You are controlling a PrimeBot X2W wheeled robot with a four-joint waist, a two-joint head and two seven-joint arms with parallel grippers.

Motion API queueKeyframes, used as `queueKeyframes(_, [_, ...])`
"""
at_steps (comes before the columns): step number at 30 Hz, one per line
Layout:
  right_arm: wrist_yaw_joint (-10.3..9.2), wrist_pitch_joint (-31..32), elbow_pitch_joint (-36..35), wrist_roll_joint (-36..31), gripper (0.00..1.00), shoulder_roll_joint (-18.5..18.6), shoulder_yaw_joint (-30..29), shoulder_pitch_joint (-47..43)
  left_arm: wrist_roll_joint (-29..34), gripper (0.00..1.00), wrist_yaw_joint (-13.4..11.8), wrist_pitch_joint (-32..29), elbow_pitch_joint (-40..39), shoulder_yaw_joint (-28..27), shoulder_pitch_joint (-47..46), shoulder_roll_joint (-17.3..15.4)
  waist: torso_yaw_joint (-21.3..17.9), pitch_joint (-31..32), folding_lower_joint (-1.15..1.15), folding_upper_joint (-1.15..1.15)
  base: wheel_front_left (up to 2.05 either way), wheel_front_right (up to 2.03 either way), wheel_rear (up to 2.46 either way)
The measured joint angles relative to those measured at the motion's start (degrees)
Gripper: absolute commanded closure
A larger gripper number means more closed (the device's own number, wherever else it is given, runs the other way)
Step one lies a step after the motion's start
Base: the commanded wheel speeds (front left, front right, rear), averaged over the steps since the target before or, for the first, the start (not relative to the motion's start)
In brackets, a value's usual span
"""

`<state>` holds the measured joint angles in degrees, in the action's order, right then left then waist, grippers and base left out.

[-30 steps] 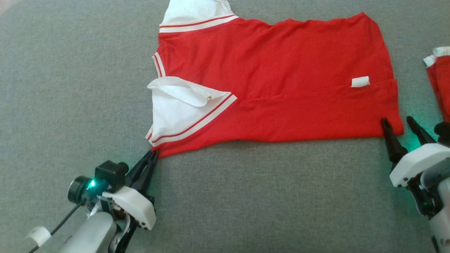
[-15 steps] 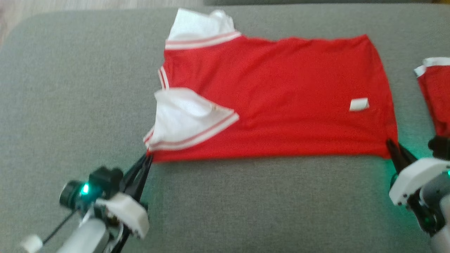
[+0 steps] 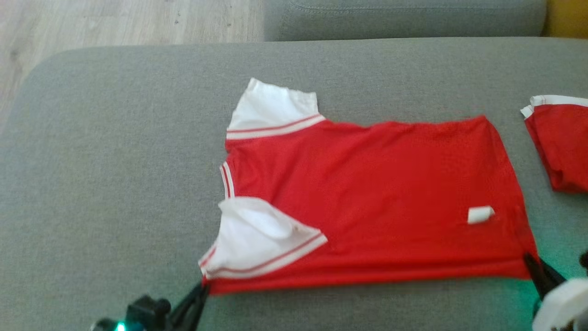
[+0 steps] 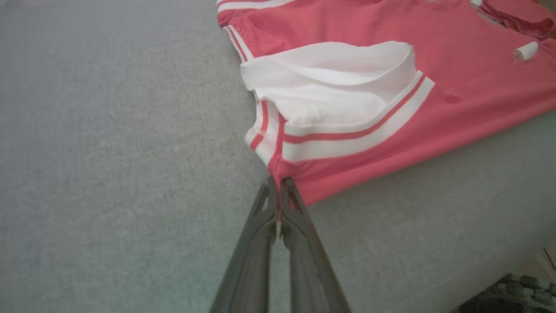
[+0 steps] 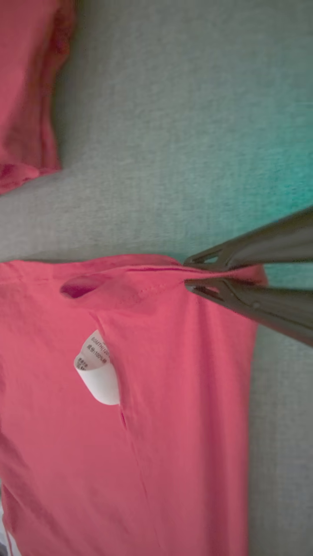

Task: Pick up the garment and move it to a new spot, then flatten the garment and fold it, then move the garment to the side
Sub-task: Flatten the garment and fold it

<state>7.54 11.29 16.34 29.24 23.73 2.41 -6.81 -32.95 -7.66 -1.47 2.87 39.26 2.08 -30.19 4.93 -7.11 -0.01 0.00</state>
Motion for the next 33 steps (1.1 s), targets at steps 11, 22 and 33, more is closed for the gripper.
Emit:
queueKeyframes(11, [0.0, 2.18, -4.07, -0.59, 0.0, -1.63, -2.88, -3.47, -0.34, 1.0, -1.75, -2.1, -2.42, 1.64, 2.07, -0.21, -0.26, 0.4, 0.01, 0.0, 0.0, 0.0, 0.0])
queueKeyframes(22, [0.0, -2.25, -8.93, -3.71, 0.0, -3.15, -5.73, -4.45, 1.3, 0.0, 0.37, -7.33, -5.75, 1.05, -4.83, -5.01, -0.97, -0.22, 0.01, 0.0, 0.0, 0.0, 0.0])
queueKeyframes(33, [0.0, -1.64, -14.18, -5.12, 0.0, -3.1, -3.48, 4.31, -0.54, 0.0, 12.3, -22.54, 2.08, -2.71, -42.14, -5.23, -3.85, -9.91, 0.03, 0.0, 0.0, 0.0, 0.0])
